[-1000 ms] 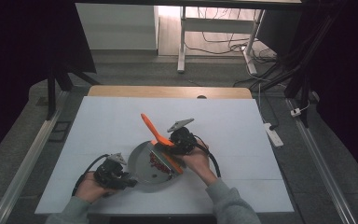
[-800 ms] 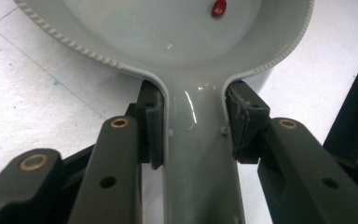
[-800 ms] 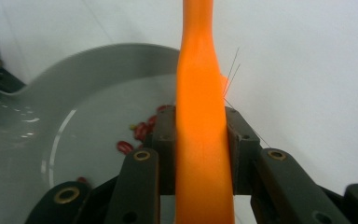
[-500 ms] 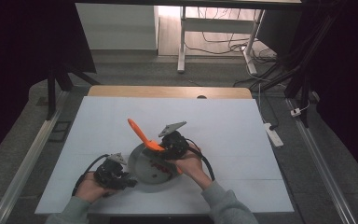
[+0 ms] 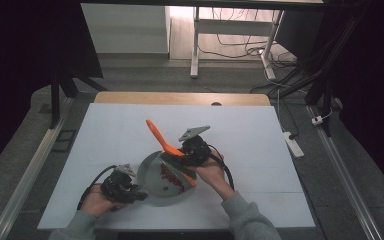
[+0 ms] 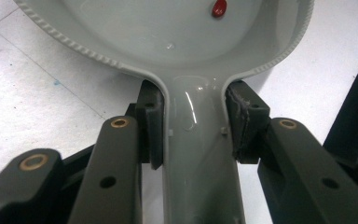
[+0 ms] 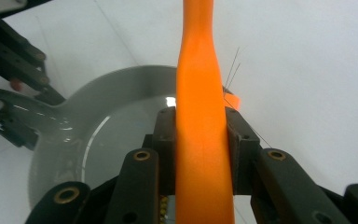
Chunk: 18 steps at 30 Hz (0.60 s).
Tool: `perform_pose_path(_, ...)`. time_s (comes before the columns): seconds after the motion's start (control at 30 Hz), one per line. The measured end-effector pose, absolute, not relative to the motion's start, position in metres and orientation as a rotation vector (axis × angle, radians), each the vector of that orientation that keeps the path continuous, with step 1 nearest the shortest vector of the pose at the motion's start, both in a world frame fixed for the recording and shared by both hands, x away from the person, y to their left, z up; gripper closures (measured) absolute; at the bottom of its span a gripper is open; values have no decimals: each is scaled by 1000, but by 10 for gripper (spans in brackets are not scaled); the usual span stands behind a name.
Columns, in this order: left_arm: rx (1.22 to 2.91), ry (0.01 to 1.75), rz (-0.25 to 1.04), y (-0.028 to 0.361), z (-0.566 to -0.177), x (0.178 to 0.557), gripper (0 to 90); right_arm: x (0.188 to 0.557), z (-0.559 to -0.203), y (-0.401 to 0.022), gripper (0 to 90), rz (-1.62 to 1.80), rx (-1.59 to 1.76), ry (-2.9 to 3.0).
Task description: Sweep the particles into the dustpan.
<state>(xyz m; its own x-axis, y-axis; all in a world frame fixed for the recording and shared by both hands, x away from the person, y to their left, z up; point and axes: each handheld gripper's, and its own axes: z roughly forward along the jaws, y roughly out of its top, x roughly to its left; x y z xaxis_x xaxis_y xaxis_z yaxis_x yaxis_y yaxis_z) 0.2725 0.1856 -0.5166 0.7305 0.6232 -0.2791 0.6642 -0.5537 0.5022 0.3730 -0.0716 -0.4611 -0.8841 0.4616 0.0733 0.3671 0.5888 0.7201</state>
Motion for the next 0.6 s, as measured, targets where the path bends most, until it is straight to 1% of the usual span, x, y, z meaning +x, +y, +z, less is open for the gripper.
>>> perform_pose_path(0.3, 2339, 972, -90, 185, -516, 272, 614, 382, -463, -93, 708, 1086, 772, 2637)
perform_pose_path(0.6, 2338, 973, -90, 185, -516, 272, 614, 392, -479, -101, 708, 1010, 842, 2612)
